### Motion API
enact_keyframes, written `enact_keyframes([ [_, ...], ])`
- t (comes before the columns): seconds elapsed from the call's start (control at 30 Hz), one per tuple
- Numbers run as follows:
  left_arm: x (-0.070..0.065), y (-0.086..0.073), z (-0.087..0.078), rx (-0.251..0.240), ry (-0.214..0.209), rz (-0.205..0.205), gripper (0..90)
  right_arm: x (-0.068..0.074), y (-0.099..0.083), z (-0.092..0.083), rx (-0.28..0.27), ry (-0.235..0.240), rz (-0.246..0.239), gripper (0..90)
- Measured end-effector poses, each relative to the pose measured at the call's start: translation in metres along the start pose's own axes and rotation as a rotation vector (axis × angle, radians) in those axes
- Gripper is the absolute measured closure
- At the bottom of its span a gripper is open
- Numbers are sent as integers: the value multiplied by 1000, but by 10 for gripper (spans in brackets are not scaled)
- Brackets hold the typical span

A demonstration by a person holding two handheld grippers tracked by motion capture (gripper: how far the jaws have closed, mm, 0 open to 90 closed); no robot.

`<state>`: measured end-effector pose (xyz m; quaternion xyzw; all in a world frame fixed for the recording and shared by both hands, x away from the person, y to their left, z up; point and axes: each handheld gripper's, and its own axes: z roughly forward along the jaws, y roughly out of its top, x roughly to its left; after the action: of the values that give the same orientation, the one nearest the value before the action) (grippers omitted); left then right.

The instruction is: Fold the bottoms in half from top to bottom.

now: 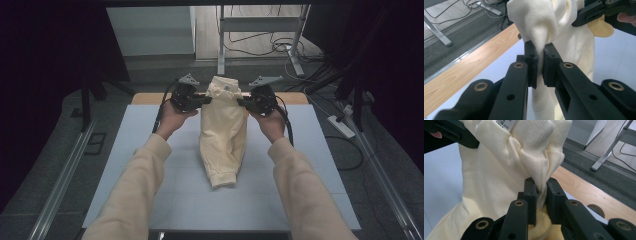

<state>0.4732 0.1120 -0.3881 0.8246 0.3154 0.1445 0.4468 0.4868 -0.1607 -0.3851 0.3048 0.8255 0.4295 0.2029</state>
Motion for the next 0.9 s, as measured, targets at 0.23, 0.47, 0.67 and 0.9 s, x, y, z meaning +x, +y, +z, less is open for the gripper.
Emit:
enact_keyframes([
  [0.23, -1, -12, 8, 8, -15, -9, 825, -1, -12, 7, 19, 13, 8, 792],
  [0.47, -4, -22, 12, 15, -31, -10, 824, 0, -22, 11, 36, 25, 17, 791],
  [0.67, -7, -31, 12, 11, -45, -18, 823, 3, -27, 12, 49, 33, 17, 791],
  [0.9, -10, -39, 12, 12, -59, -21, 823, 7, -34, 12, 55, 46, 13, 791],
])
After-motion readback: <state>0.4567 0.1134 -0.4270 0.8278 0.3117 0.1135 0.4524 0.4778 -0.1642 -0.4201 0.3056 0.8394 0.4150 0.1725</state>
